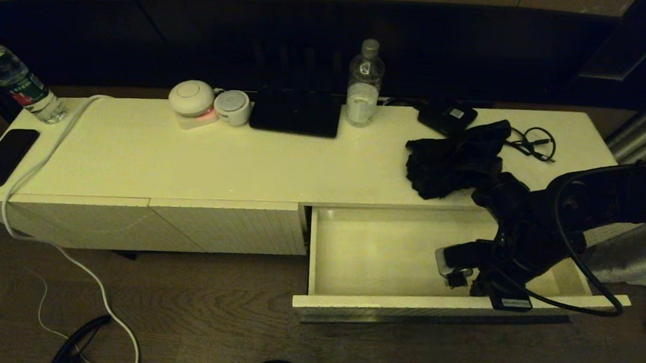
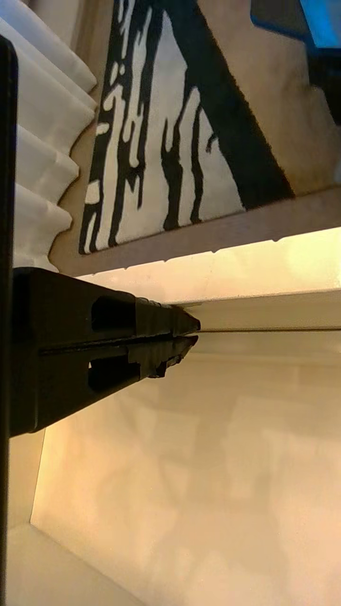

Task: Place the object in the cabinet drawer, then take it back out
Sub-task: Open the drawer

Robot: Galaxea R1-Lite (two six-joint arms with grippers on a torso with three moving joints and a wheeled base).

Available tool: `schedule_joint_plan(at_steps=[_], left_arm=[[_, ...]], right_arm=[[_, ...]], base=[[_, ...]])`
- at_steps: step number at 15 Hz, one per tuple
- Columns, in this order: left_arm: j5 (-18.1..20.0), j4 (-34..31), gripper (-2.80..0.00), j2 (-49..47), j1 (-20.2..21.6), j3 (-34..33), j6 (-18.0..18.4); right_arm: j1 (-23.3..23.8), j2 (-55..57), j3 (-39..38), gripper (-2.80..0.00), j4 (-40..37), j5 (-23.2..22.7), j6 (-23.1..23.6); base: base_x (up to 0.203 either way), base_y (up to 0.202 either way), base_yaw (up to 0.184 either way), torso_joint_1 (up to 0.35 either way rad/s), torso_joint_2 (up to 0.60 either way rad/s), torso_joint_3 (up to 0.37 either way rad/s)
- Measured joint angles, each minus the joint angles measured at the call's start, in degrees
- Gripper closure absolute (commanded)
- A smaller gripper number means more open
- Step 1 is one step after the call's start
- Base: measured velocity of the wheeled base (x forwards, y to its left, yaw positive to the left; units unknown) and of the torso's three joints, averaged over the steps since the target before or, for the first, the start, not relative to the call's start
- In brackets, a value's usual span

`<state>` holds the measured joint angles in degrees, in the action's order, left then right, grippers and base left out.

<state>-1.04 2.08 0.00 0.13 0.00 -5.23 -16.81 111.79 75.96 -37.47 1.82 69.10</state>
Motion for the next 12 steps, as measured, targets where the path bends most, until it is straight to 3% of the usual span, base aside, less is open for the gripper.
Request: schedule_joint_plan(at_steps=[12], left_arm=[[0.01, 0.00, 0.00, 0.00, 0.02, 0.00, 0.02]], right_arm=[[-0.99, -4.46, -9.26, 0.00, 4.90, -0.91, 0.02]], base=[[0.000, 0.000, 0.000, 0.000, 0.00, 0.000]])
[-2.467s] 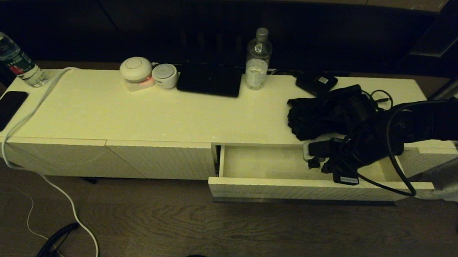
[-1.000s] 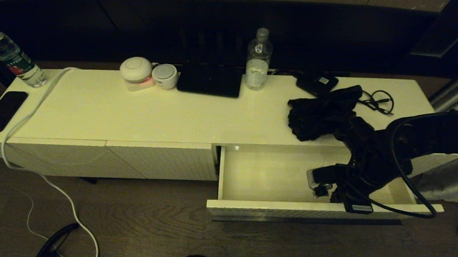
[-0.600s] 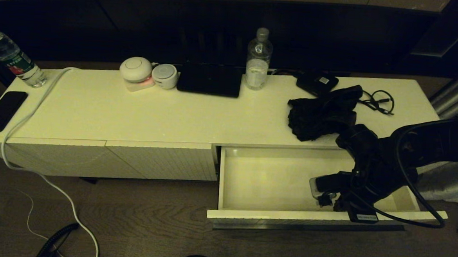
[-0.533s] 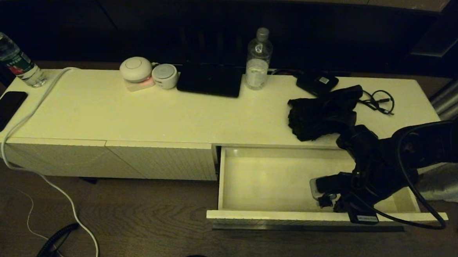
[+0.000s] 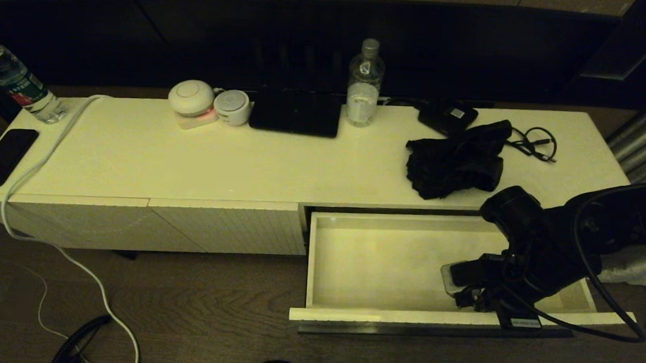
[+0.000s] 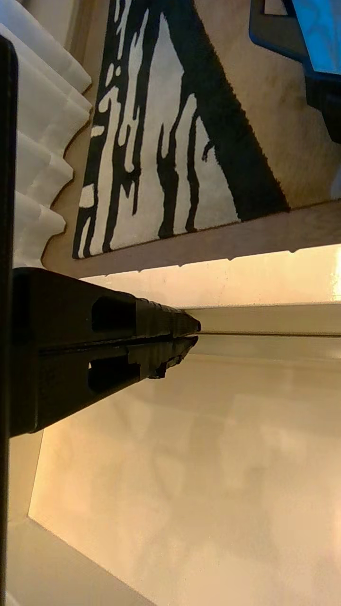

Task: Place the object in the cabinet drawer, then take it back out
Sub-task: Open the drawer, then put the umbrella in the drawer

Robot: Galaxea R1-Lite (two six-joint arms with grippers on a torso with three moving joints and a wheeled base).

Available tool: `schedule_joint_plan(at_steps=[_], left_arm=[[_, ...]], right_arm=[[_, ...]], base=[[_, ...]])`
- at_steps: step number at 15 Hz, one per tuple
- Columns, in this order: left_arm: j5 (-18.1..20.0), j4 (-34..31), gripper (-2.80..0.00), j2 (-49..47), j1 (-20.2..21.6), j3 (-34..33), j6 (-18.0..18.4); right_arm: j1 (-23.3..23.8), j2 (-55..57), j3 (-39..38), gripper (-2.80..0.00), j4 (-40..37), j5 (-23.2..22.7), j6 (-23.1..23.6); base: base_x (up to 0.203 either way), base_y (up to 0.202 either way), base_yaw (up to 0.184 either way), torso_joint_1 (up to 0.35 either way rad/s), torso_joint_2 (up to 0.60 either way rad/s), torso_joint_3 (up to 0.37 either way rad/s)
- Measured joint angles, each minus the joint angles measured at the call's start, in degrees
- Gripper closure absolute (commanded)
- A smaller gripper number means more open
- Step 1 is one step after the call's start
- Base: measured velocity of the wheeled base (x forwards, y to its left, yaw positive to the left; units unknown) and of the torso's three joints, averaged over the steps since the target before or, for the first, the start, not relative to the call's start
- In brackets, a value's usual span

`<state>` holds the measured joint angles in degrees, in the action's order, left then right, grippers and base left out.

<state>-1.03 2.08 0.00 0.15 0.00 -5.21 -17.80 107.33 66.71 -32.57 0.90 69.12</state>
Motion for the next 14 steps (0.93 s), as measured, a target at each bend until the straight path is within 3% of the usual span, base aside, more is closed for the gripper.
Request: schedule_joint_plan(at_steps=[8, 10, 14], left_arm=[[0.02, 0.00, 0.00, 0.00, -0.02, 0.00, -0.04], [0.02, 0.00, 0.00, 0.00, 0.01, 0.00, -0.02], [-0.01, 0.00, 0.00, 0.00, -0.02, 0.00, -0.01]], right_arm=[[0.09, -10.02, 3.00, 0.00, -3.50, 1.93, -1.54], [0.07, -14.74, 5.95, 0.00, -5.51, 3.76, -1.67], [-0.63, -22.03, 11.24, 0.00, -3.24, 11.64, -1.57]], base=[[0.000, 0.000, 0.000, 0.000, 0.00, 0.000], [0.000, 0.000, 0.000, 0.000, 0.00, 0.000], [0.000, 0.000, 0.000, 0.000, 0.00, 0.000]])
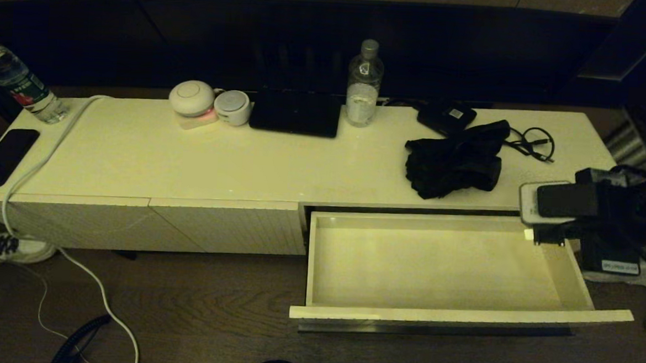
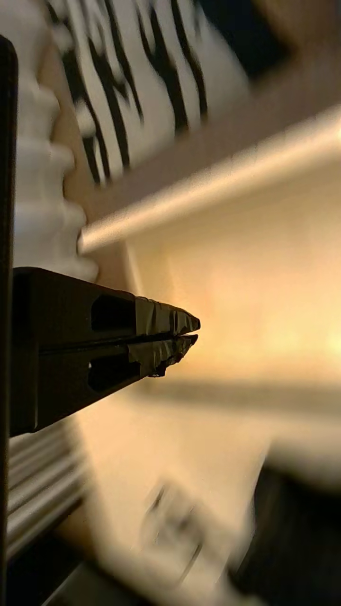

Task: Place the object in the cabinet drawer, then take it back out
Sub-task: Put the umbrella in the drawer

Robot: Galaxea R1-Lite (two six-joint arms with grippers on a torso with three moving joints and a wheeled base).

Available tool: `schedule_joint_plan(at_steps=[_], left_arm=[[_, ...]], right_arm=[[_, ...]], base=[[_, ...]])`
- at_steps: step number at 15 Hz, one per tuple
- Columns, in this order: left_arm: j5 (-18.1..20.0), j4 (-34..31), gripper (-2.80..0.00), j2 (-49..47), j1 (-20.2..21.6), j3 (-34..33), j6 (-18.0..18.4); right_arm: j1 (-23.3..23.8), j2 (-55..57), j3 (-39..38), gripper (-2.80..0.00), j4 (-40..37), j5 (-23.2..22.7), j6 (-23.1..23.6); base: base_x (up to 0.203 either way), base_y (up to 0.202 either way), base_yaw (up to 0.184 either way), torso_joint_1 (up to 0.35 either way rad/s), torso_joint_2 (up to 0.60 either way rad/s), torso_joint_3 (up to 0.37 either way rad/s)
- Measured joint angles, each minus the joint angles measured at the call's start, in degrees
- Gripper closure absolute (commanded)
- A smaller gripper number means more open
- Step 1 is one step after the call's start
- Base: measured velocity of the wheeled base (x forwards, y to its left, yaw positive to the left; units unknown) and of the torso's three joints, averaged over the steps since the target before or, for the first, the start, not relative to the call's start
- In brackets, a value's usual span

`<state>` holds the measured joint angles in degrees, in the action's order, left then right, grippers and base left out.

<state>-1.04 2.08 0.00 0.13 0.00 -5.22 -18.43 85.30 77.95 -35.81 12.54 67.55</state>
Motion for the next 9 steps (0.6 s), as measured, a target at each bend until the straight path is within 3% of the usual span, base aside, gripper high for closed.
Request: schedule_joint_plan(at_steps=[4, 5, 9], left_arm=[[0.01, 0.00, 0.00, 0.00, 0.00, 0.00, 0.02], [0.01, 0.00, 0.00, 0.00, 0.00, 0.00, 0.00], [0.01, 0.00, 0.00, 0.00, 0.00, 0.00, -0.01]], right_arm=[[-0.59, -1.81, -1.86, 0.00, 12.19, 0.64, 3.84], [-0.69, -1.45, -3.34, -2.80, 17.15, 0.19, 5.71], [-0.84, 3.00, -5.30, -2.80, 30.63, -3.11, 7.46]], base=[[0.000, 0.000, 0.000, 0.000, 0.00, 0.000], [0.000, 0.000, 0.000, 0.000, 0.00, 0.000], [0.000, 0.000, 0.000, 0.000, 0.00, 0.000]])
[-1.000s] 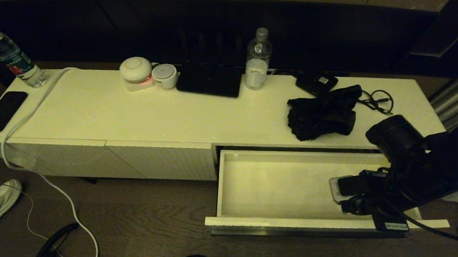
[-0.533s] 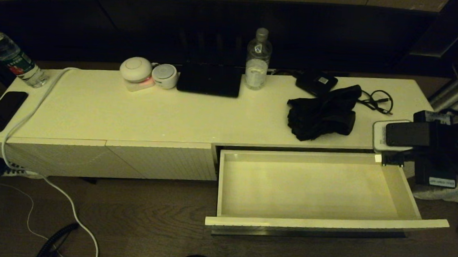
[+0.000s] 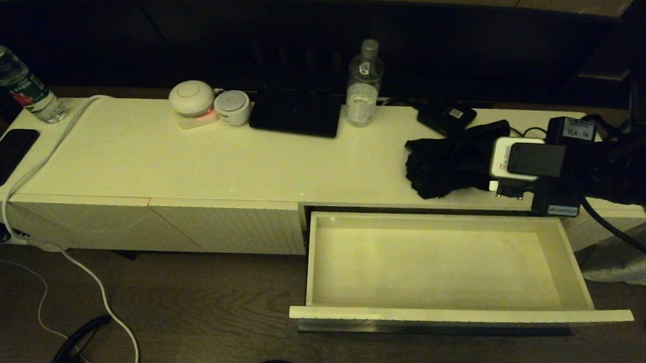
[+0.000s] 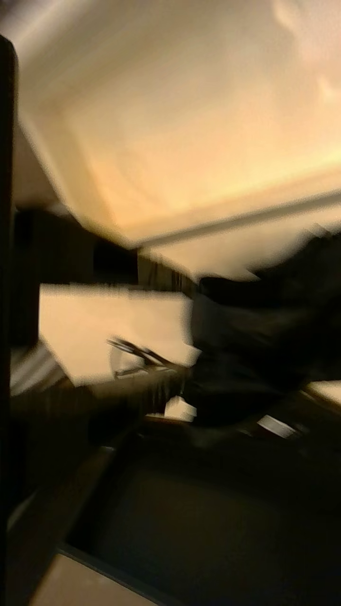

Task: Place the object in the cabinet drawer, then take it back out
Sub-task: Put the umbrella in the drawer

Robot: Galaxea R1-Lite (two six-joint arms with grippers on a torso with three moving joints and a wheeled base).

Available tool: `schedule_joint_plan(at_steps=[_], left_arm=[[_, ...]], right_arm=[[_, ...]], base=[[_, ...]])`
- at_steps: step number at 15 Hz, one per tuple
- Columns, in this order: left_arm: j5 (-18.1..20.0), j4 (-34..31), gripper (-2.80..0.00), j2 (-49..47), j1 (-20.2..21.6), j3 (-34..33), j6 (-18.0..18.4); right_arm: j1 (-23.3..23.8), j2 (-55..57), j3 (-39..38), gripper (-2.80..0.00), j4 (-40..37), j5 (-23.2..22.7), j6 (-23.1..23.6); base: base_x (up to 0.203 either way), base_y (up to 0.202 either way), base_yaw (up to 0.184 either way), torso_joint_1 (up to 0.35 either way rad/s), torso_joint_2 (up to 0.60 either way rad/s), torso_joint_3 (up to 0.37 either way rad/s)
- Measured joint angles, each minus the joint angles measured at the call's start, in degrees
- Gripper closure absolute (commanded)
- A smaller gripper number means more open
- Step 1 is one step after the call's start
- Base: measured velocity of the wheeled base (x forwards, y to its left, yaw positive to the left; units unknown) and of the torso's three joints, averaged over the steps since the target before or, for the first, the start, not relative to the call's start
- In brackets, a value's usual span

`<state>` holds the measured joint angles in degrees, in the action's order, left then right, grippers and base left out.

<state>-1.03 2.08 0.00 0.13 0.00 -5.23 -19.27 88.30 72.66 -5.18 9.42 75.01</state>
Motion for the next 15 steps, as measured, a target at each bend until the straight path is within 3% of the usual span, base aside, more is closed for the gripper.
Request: schedule_joint_plan(at_steps=[5, 8, 12, 15], left_arm=[[0.00, 0.00, 0.00, 0.00, 0.02, 0.00, 0.02], [0.02, 0.00, 0.00, 0.00, 0.05, 0.00, 0.02], [0.00, 0.00, 0.00, 0.00, 0.02, 0.00, 0.02], [0.00, 0.00, 0.00, 0.00, 0.02, 0.00, 0.01]], right_arm=[[2.04, 4.82, -0.23, -2.80, 5.23, -3.34, 6.48], [4.16, 7.07, -0.25, -2.80, 11.18, -6.04, 14.82], [6.08, 10.33, 3.51, -2.80, 11.32, -12.65, 21.99], [5.89, 13.07, 6.05, -2.80, 10.49, -13.11, 24.33]], base=[[0.000, 0.000, 0.000, 0.000, 0.00, 0.000], [0.000, 0.000, 0.000, 0.000, 0.00, 0.000], [0.000, 0.000, 0.000, 0.000, 0.00, 0.000], [0.000, 0.000, 0.000, 0.000, 0.00, 0.000]])
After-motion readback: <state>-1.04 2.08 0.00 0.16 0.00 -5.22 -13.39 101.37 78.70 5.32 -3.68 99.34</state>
